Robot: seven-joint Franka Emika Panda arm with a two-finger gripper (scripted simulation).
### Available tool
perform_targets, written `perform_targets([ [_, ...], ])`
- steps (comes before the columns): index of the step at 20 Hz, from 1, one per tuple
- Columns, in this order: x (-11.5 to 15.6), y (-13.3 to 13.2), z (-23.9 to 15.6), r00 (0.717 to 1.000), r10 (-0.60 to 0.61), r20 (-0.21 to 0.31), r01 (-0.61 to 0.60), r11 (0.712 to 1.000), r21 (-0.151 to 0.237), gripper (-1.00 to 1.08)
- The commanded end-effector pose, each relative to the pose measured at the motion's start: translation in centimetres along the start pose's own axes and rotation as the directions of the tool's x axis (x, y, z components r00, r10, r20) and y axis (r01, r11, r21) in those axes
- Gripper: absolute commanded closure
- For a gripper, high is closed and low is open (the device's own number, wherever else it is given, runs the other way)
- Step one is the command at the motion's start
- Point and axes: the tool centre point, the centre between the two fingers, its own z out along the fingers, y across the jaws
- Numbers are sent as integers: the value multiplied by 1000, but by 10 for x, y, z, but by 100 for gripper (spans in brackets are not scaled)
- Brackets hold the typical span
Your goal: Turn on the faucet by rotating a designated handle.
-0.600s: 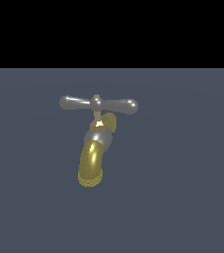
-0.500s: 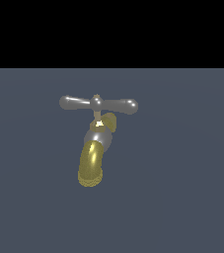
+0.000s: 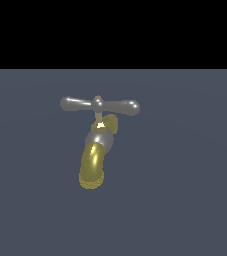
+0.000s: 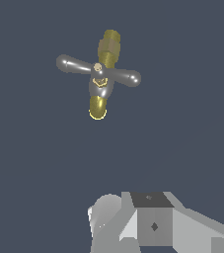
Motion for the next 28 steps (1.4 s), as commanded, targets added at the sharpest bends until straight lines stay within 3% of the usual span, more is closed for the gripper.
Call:
perform_targets([
  [1,2,2,7,999,-34,0,34,999,0,108],
  [8,11,12,37,984,-181,-1,181,984,-1,108],
  [14,22,20,69,942,-335,-2,335,942,-2,108],
  [21,37,28,108,863,-505,-3,505,863,-4,108],
  [28,54,33,146,753,-658,-4,658,753,-7,108],
])
